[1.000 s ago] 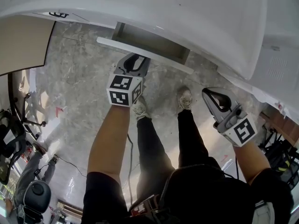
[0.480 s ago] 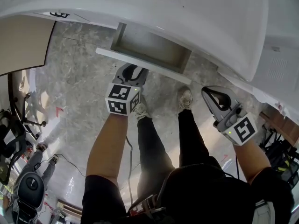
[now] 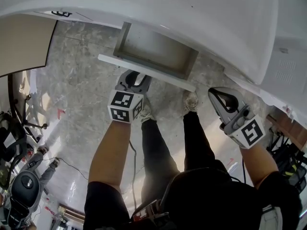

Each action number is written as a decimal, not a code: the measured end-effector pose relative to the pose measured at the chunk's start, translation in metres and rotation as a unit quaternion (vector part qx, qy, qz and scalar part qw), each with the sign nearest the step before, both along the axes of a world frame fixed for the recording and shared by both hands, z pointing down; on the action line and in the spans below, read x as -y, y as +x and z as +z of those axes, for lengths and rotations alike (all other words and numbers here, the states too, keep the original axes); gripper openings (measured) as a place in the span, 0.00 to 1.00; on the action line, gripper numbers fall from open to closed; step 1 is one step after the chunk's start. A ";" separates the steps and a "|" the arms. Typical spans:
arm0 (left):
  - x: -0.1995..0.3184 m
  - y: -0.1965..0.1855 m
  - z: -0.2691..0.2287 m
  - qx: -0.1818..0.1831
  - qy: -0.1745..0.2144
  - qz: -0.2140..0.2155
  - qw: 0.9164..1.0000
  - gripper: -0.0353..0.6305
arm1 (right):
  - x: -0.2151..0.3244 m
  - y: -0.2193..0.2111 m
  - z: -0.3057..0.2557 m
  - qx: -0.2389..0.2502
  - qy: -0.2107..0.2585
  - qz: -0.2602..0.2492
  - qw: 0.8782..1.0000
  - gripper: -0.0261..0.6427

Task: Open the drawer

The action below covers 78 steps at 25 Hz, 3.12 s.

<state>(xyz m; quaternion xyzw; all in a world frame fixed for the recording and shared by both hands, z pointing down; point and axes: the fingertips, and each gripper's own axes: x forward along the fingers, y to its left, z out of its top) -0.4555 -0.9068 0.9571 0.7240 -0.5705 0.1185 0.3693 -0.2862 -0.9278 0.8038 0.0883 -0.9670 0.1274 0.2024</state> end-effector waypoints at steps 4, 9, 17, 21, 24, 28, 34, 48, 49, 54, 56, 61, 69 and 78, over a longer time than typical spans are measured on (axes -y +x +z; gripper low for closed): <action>-0.009 0.001 0.001 0.001 -0.004 0.003 1.000 0.26 | 0.001 0.000 -0.003 0.005 0.000 0.001 1.000 0.03; -0.019 0.001 0.002 -0.001 -0.006 -0.003 1.000 0.26 | -0.001 0.000 -0.003 0.006 0.003 -0.003 1.000 0.03; -0.036 0.000 0.004 -0.002 -0.010 -0.008 1.000 0.26 | -0.005 0.001 -0.004 0.007 0.003 -0.003 1.000 0.03; -0.042 0.001 0.003 -0.002 -0.013 -0.009 1.000 0.26 | -0.007 0.000 -0.009 0.010 0.007 -0.003 1.000 0.03; -0.046 0.000 0.003 0.000 -0.013 -0.010 1.000 0.26 | -0.009 0.000 -0.010 0.011 0.009 -0.004 1.000 0.03; -0.051 0.000 0.003 0.000 -0.014 -0.012 1.000 0.26 | -0.013 0.001 -0.010 0.009 0.010 -0.005 1.000 0.03; -0.057 0.000 0.004 0.000 -0.013 -0.015 1.000 0.26 | -0.016 0.000 -0.012 0.009 0.010 -0.004 1.000 0.03; -0.059 0.001 0.003 -0.002 -0.002 0.023 1.000 0.26 | -0.014 0.001 -0.011 0.005 0.015 -0.004 1.000 0.03; -0.059 0.000 0.003 -0.005 0.001 0.028 1.000 0.26 | -0.014 0.001 -0.011 0.005 0.015 -0.004 1.000 0.03; -0.059 0.000 0.003 -0.012 0.004 0.037 0.999 0.26 | -0.014 0.003 -0.011 0.004 0.012 -0.002 1.000 0.03; -0.059 0.000 0.002 -0.017 0.007 0.033 0.999 0.26 | -0.012 0.004 -0.011 0.004 0.012 -0.002 1.000 0.03; -0.059 -0.002 0.001 -0.026 0.020 0.017 0.999 0.26 | -0.010 0.002 -0.011 0.007 0.012 -0.001 1.000 0.03; -0.058 -0.001 0.001 -0.021 0.010 0.018 1.000 0.26 | -0.009 0.001 -0.012 0.009 0.009 -0.003 1.000 0.03; -0.077 -0.002 -0.007 0.001 -0.027 -0.006 1.000 0.26 | -0.024 -0.005 -0.041 0.016 -0.007 -0.003 1.000 0.03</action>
